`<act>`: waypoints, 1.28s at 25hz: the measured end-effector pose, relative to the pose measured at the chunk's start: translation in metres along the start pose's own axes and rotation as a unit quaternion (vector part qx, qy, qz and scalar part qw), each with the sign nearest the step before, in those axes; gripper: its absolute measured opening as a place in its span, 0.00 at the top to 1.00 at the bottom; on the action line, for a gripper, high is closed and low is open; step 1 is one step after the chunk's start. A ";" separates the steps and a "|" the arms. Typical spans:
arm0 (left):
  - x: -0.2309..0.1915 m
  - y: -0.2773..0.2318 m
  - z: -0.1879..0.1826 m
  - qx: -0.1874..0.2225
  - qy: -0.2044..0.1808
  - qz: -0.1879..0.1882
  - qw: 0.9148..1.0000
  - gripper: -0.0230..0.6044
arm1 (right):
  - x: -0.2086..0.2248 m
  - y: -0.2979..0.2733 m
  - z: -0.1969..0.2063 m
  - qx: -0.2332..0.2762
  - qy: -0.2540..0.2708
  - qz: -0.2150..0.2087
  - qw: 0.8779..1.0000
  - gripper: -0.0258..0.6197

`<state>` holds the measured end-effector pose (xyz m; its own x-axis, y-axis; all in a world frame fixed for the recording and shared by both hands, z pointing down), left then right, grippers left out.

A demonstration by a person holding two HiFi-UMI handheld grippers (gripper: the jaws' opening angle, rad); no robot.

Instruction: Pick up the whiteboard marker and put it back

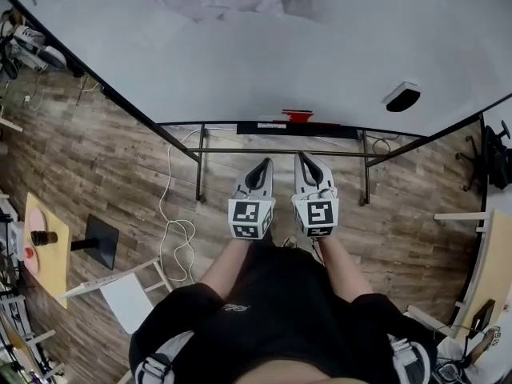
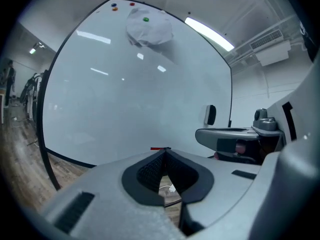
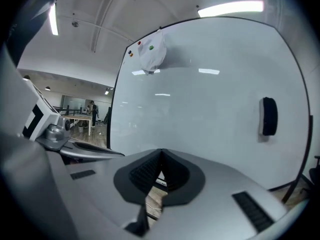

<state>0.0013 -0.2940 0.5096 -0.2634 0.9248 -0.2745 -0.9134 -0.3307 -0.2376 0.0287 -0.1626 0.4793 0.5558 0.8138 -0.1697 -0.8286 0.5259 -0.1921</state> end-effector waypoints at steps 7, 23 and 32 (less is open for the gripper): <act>0.063 0.031 0.016 0.006 -0.012 -0.032 0.999 0.95 | 0.015 0.063 0.003 0.035 -0.040 -0.020 0.998 0.96; 0.091 0.089 -0.019 0.040 -0.062 -0.015 0.997 0.95 | 0.013 0.128 -0.020 0.060 0.022 -0.007 0.998 0.96; 0.083 0.094 -0.032 0.070 -0.039 0.003 0.997 0.95 | -0.003 0.123 -0.043 0.062 0.010 -0.003 0.998 0.96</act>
<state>-0.0960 -0.2543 0.4347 -0.2873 0.9365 -0.2012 -0.9445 -0.3119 -0.1032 -0.0718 -0.1107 0.4142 0.5618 0.8057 -0.1880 -0.8260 0.5590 -0.0725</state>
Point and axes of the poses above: the fingertips, and each gripper's own axes: y backward along the fingers, x to its right, z out of its underside, the point moved 7 cm from there along y, backward along the fingers, and after that the axes turned 5 degrees about y, right-handed, at the moved point
